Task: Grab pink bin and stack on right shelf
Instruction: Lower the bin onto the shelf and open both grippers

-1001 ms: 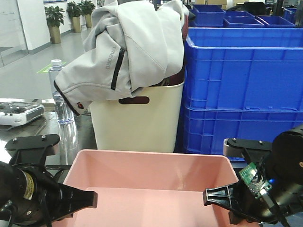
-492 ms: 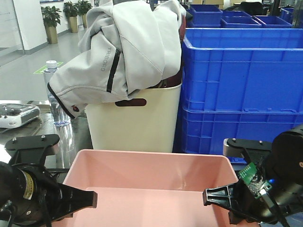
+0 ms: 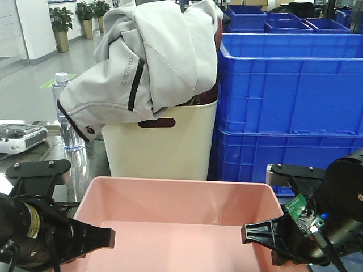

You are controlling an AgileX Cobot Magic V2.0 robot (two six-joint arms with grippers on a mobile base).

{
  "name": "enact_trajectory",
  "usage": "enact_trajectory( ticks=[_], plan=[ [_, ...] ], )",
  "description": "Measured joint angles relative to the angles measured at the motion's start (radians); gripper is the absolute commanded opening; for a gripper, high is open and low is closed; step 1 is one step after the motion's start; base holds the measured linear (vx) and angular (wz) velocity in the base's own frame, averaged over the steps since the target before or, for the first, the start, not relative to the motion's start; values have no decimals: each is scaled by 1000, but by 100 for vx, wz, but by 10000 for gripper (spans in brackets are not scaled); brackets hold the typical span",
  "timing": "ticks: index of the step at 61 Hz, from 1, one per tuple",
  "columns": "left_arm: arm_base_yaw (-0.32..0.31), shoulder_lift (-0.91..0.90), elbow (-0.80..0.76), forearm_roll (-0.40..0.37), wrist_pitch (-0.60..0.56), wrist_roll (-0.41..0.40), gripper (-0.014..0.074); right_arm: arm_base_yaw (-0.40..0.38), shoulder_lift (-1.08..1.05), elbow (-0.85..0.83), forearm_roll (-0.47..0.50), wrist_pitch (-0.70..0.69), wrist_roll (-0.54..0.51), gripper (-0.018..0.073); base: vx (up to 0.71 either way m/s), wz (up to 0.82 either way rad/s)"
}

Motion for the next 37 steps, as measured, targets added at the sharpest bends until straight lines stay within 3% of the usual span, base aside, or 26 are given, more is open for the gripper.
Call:
enact_trajectory(
  ticks=[10,17,37],
  plan=[
    [0,0,0,48,-22,0,165,0,3,1,0,-46,-43,2,0,0],
    [0,2,0,73,-49,5,199,0,14,1,-7,-64,-52,60,0,0],
    [2,57,0,88,-28,90,522,-5,62,5,-70,-55,-80,451,0,0]
  ],
)
